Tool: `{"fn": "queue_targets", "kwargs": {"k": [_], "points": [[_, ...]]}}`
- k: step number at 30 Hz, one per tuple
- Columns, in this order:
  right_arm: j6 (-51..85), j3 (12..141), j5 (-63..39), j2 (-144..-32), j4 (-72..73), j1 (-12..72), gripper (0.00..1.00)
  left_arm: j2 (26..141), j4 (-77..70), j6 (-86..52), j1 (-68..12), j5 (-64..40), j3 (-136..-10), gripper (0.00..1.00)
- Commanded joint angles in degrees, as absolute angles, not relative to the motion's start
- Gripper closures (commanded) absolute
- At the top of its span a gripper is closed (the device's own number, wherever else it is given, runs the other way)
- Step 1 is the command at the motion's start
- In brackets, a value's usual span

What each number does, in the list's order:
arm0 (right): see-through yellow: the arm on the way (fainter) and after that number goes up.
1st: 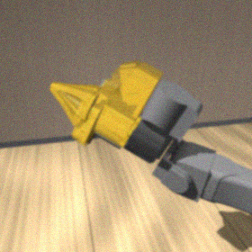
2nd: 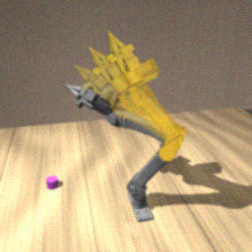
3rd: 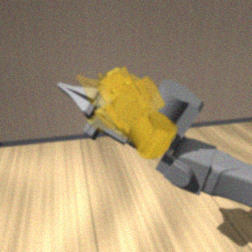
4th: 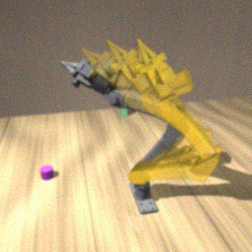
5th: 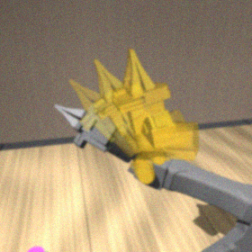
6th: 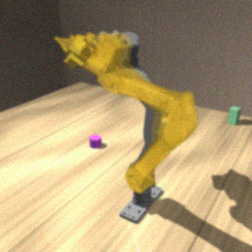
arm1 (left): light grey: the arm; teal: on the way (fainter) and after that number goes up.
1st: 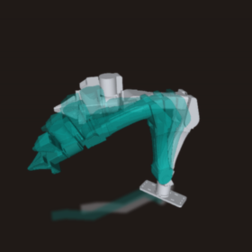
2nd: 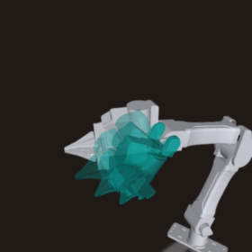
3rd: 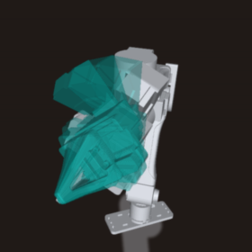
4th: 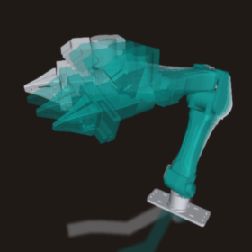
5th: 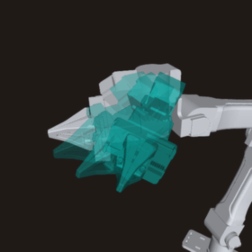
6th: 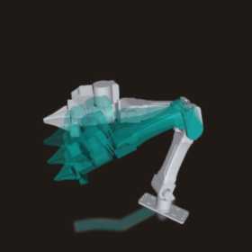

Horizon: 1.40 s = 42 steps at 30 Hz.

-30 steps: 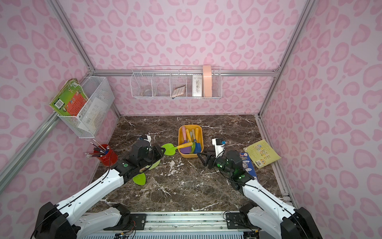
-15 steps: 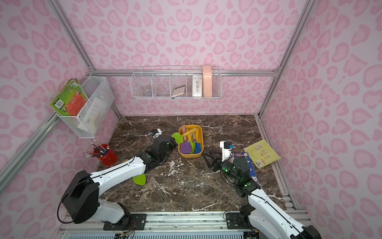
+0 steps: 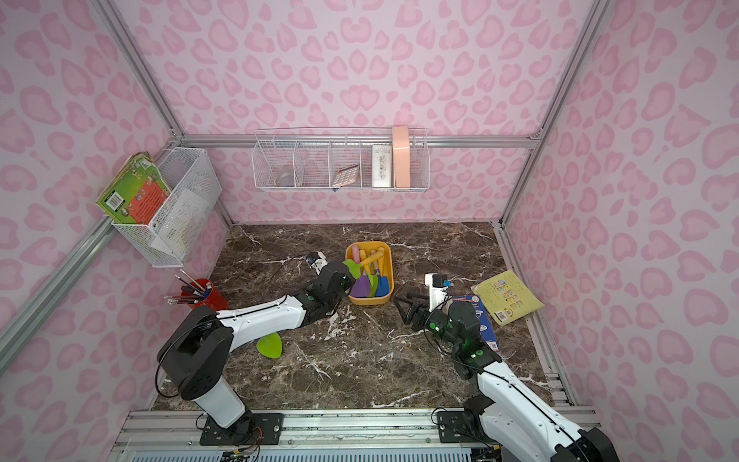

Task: Put the shovel into the storage box
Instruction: Place the shovel in the storage box.

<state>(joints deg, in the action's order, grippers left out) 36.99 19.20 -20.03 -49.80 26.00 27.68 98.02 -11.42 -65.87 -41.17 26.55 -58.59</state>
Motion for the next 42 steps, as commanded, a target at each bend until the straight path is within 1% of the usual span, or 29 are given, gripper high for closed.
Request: {"fn": "queue_targets", "kwargs": {"k": [1, 6, 7, 9, 11, 14, 17, 19, 20, 25, 32, 34, 35, 37, 38, 40, 42], "points": [[36.2, 19.5, -20.4, -50.8, 28.1, 27.6, 0.38, 99.6, -14.0, -65.3, -41.3, 26.3, -59.3, 0.96], [35.1, 21.8, -18.8, -54.6, 26.0, 27.5, 0.38, 101.1, -15.0, -64.6, -41.4, 22.7, -59.4, 0.76], [35.2, 22.5, -18.7, -55.9, 25.7, 27.5, 0.38, 101.0, -14.9, -64.6, -41.5, 22.2, -59.3, 0.7], [35.4, 24.1, -18.6, -58.9, 25.0, 27.5, 0.38, 100.4, -14.4, -63.9, -41.7, 21.6, -59.1, 0.68], [35.2, 26.6, -18.0, -62.9, 23.4, 27.5, 0.38, 99.7, -13.4, -64.0, -41.7, 21.3, -58.7, 0.64], [35.4, 31.9, -18.8, -69.5, 20.4, 27.4, 0.38, 97.7, -12.3, -63.5, -41.6, 21.3, -57.4, 0.53], [35.5, 37.0, -19.4, -75.6, 18.8, 27.2, 0.38, 95.0, -7.4, -62.9, -41.6, 21.9, -57.0, 0.44], [36.1, 41.2, -18.7, -80.0, 16.3, 26.9, 0.39, 92.7, -5.3, -62.2, -41.6, 22.6, -55.7, 0.43], [36.4, 43.2, -18.9, -82.1, 14.9, 26.9, 0.4, 91.7, -4.6, -62.3, -41.7, 23.0, -54.9, 0.4], [34.6, 55.6, -20.0, -93.4, 7.0, 27.0, 0.44, 85.4, -0.7, -59.8, -41.7, 24.5, -51.3, 0.4], [31.8, 65.4, -16.5, -102.9, 2.7, 27.9, 0.47, 76.8, 7.7, -54.0, -41.7, 24.4, -49.5, 0.4], [31.7, 65.9, -16.5, -103.6, 3.3, 28.4, 0.47, 75.5, 13.5, -52.7, -41.6, 24.2, -51.5, 0.4], [31.0, 66.0, -16.6, -103.5, 3.6, 29.0, 0.48, 74.9, 16.7, -52.1, -41.6, 24.1, -52.5, 0.37], [29.7, 65.8, -15.4, -102.6, 3.9, 30.6, 0.47, 73.4, 21.3, -51.9, -41.5, 24.4, -53.0, 0.35], [29.0, 65.6, -14.9, -102.0, 4.0, 31.5, 0.47, 72.3, 23.5, -52.3, -41.3, 24.9, -52.8, 0.32], [28.4, 64.1, -15.0, -100.3, 5.6, 32.8, 0.47, 69.9, 27.1, -54.0, -40.3, 25.0, -51.6, 0.29], [28.3, 62.4, -15.9, -98.8, 7.1, 33.6, 0.47, 66.6, 29.3, -55.4, -38.7, 25.3, -49.4, 0.29]]}}
